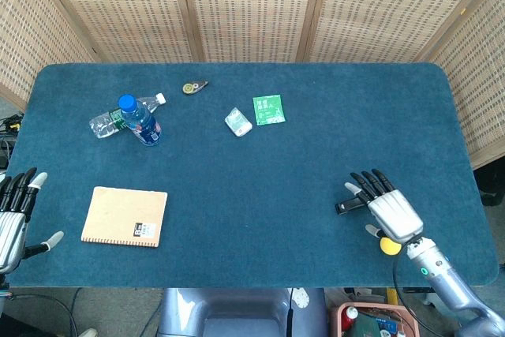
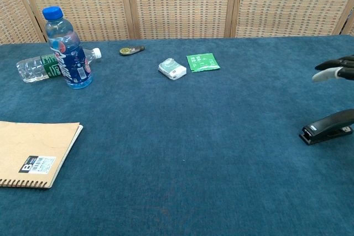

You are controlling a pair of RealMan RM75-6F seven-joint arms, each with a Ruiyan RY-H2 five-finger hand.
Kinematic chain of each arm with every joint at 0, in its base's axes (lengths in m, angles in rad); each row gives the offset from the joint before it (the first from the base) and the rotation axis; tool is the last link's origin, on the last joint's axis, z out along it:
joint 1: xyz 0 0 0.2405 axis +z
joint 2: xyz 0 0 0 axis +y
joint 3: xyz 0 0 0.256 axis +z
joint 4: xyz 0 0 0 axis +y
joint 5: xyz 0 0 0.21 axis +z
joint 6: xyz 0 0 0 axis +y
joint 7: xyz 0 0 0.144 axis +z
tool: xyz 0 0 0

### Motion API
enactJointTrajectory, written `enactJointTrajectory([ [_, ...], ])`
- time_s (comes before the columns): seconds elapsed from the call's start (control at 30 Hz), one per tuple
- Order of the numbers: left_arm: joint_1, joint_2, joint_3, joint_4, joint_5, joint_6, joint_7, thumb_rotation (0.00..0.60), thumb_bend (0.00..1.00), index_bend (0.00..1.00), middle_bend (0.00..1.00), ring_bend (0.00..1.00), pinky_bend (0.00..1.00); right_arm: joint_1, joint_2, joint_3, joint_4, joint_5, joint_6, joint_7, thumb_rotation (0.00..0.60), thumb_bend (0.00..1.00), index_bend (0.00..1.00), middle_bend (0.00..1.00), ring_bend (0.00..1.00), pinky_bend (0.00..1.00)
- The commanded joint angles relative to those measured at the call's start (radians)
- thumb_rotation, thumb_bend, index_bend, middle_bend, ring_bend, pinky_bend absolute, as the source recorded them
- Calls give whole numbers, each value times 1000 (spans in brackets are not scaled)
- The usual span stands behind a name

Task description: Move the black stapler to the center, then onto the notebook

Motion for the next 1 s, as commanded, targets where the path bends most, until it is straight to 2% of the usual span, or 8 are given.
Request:
enactJointTrajectory([
  [0.03,-9,-5,-5,-8,-19,-19,17,600,38,0,0,0,0,44,-66,-9,78,3,-57,14,600,13,99,50,0,0],
  [0.37,-32,-16,-19,-16,-65,-61,50,600,39,0,0,0,0,133,-184,-42,289,-8,-134,69,600,164,182,138,18,68],
  [0.43,-35,-17,-21,-16,-71,-66,54,600,43,0,0,0,0,142,-201,-48,321,-8,-131,81,600,193,224,194,67,112],
  [0.53,-39,-18,-22,-17,-76,-72,56,600,51,0,0,0,0,152,-222,-53,355,-8,-117,109,600,307,369,355,232,223],
  [0.67,-41,-16,-21,-20,-76,-74,54,600,51,0,0,0,0,161,-252,-46,400,3,-88,124,600,438,489,493,370,270],
  [0.73,-42,-13,-20,-22,-76,-76,47,600,52,0,0,0,0,166,-252,-39,391,12,-76,129,600,452,539,554,423,289],
  [0.83,-43,-10,-20,-24,-78,-77,41,600,51,0,0,0,0,170,-241,-33,363,15,-55,127,600,471,562,588,452,297],
  [1.0,-45,7,-23,-33,-86,-84,10,600,52,0,0,0,0,210,-169,-3,198,7,-36,53,600,475,562,592,454,296],
])
